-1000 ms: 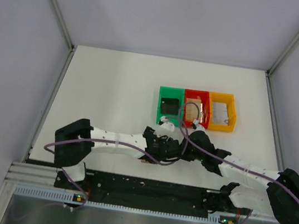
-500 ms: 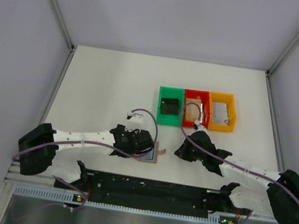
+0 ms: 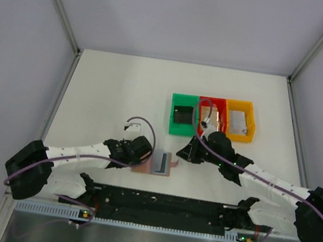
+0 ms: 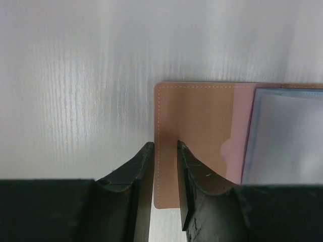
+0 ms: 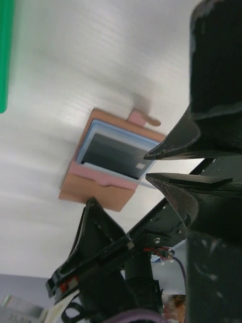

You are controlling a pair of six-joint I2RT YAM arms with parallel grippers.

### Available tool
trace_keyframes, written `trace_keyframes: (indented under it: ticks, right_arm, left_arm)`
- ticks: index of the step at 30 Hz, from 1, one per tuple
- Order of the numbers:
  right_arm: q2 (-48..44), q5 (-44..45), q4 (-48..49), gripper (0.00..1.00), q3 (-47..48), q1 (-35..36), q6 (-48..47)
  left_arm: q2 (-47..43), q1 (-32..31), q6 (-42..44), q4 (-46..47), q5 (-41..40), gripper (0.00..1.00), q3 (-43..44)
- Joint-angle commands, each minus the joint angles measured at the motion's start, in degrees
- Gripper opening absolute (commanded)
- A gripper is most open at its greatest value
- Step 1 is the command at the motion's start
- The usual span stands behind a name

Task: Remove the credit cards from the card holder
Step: Open the card holder at the center of the board.

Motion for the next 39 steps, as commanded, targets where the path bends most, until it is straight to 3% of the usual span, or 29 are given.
trace_keyframes:
  ticks: [1,10,18,30,34,39]
  right_arm:
    - [5.3,-4.2,5.9,0.15,5.1,1.2,-1.1]
    - [17.7,-2.2,7.1,0.06,9.5,4.1,-0.6]
    - [19.6,2.2,3.4,0.00,10.5,4.7,-1.4]
    - [28.1,-4.2,6.6,0.00,19.0,10.1,-4.4]
    - [31.0,-4.7,5.5,0.00,22.6,10.6,-5.5]
    - [37.6,-5.7,3.2,0.00,26.6,10.7,-6.2]
  left_arm:
    - [0.3,1.0,1.4,5.1,3.3,0.28,-0.8]
    - [1.7,1.8,2.7,7.3,5.6,0.20,-1.2]
    - [2.1,2.2,3.5,8.3,6.5,0.19,-1.4]
    - [-0.7,2.5,2.9,9.3,7.4,0.19,-2.6]
    - [-5.6,2.7,1.0,10.4,6.9,0.24,-4.7]
    - [-16.4,3.3,-2.9,9.5,5.2,0.51,-8.2]
